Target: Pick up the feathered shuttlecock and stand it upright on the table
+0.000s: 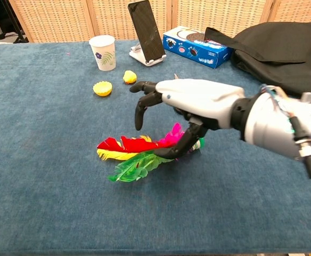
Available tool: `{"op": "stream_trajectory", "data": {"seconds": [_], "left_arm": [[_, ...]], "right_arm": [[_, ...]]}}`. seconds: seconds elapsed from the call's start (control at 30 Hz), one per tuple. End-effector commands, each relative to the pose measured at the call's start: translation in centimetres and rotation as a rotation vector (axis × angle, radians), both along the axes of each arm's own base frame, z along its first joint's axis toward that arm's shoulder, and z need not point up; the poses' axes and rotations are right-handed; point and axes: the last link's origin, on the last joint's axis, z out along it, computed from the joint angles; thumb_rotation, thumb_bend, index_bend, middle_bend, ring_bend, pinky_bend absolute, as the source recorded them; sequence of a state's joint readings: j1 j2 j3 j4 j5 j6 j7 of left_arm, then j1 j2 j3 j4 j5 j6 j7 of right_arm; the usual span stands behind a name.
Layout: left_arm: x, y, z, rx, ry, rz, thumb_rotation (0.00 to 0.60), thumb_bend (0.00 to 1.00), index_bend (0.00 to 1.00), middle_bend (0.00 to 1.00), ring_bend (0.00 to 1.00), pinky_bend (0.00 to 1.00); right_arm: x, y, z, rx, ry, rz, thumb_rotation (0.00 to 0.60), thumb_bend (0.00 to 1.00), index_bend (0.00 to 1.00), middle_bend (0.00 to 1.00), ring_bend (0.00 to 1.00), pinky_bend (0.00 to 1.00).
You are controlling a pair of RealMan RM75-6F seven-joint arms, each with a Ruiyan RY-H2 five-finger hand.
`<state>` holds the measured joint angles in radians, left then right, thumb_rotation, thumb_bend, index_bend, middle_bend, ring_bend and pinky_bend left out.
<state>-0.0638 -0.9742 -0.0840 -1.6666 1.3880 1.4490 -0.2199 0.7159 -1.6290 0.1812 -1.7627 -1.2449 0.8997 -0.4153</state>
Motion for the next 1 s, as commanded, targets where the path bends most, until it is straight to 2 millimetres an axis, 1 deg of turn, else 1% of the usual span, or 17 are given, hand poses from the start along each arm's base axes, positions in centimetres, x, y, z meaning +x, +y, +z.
{"op": "stream_trajectory", "data": {"seconds": [0.03, 0.3, 0.6, 0.87, 1.0], "left_arm": [[-0.1, 0.0, 0.1, 0.001, -0.007, 0.0, 0.6, 0.0, 0.0, 0.0, 0.0, 0.0], [-0.2, 0.0, 0.2, -0.01, -0.025, -0.002, 0.6, 0.0, 0.0, 0.0, 0.0, 0.0], [-0.3, 0.0, 0.5, -0.005, -0.034, 0.002, 0.6, 0.0, 0.0, 0.0, 0.0, 0.0], [-0.4, 0.0, 0.6, -0.006, -0.04, 0.001, 0.6, 0.0, 0.0, 0.0, 0.0, 0.0], [-0.3, 0.0, 0.6, -0.007, -0.041, -0.001, 0.6, 0.0, 0.0, 0.0, 0.0, 0.0]], "right_arm": [[0.9, -0.3, -1.1, -0.014, 0.02, 0.013, 0.6, 0.36, 0.36, 0.01, 0.0, 0.0], [2.0, -0.7, -2.7, -0.024, 0.021, 0.003, 0.6, 0.36, 0.36, 0.01, 0.0, 0.0], [2.1, -0.9, -3.6, -0.016, 0.022, -0.016, 0.6, 0.44, 0.5, 0.01, 0.0, 0.0], [1.9, -0.9, -3.9, -0.017, 0.016, -0.026, 0.6, 0.47, 0.58, 0.02, 0.0, 0.0], [2.1, -0.8, -3.8, -0.019, -0.006, -0.024, 0.6, 0.51, 0.62, 0.03, 0.0, 0.0]]}}
